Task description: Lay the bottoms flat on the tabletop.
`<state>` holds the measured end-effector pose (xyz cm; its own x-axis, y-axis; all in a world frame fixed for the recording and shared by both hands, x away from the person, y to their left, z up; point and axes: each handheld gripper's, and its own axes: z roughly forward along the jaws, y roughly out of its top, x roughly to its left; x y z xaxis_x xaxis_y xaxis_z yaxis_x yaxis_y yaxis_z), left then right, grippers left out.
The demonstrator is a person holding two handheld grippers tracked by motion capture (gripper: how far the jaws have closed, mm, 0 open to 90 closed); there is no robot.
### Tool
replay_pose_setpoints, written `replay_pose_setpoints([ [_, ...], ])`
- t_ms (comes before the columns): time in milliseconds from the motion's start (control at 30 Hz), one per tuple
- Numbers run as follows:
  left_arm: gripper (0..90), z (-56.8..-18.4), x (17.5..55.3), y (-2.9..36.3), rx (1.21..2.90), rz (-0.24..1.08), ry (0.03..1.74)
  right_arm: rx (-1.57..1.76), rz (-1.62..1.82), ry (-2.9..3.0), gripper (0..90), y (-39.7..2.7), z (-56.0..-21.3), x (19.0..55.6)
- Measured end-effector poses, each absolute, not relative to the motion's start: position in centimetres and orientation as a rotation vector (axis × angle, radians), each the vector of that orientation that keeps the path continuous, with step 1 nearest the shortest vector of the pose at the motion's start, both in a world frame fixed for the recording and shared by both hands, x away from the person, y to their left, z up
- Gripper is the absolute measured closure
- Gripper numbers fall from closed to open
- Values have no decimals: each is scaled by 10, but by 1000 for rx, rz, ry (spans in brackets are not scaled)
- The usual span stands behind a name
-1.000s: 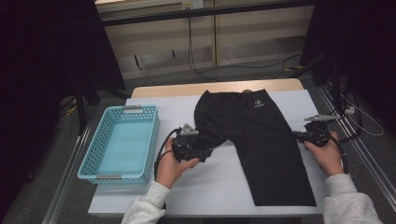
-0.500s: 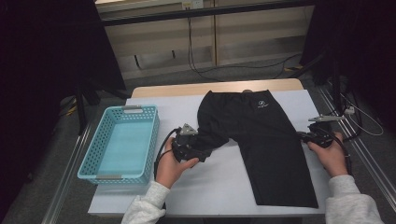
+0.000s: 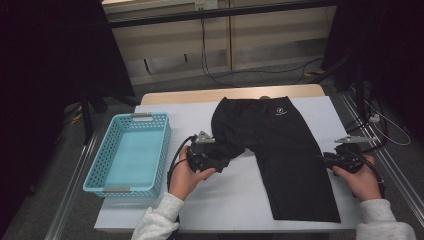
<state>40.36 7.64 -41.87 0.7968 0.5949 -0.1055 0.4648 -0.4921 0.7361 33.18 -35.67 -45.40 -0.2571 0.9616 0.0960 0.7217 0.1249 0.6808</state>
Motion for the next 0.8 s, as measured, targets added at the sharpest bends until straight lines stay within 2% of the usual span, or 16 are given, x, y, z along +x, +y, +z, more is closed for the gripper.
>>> replay_pose_setpoints([
  [100, 194, -417, 404, 76, 2172, 210, 780, 1634, 902, 2050, 701, -355, -454, 319],
  [233, 195, -416, 403, 75, 2175, 207, 772, 1622, 923, 2081, 835, -357, -454, 308],
  [267, 194, -416, 403, 75, 2178, 208, 771, 1635, 937, 2083, 892, -359, -454, 307],
  [300, 195, -416, 402, 75, 2174, 215, 777, 1637, 947, 2087, 900, -360, -454, 308],
  [700, 184, -413, 401, 86, 2164, 247, 802, 1602, 906, 2081, 900, -376, -450, 307],
  [800, 181, -411, 403, 92, 2149, 263, 829, 1552, 914, 2063, 793, -372, -449, 307],
])
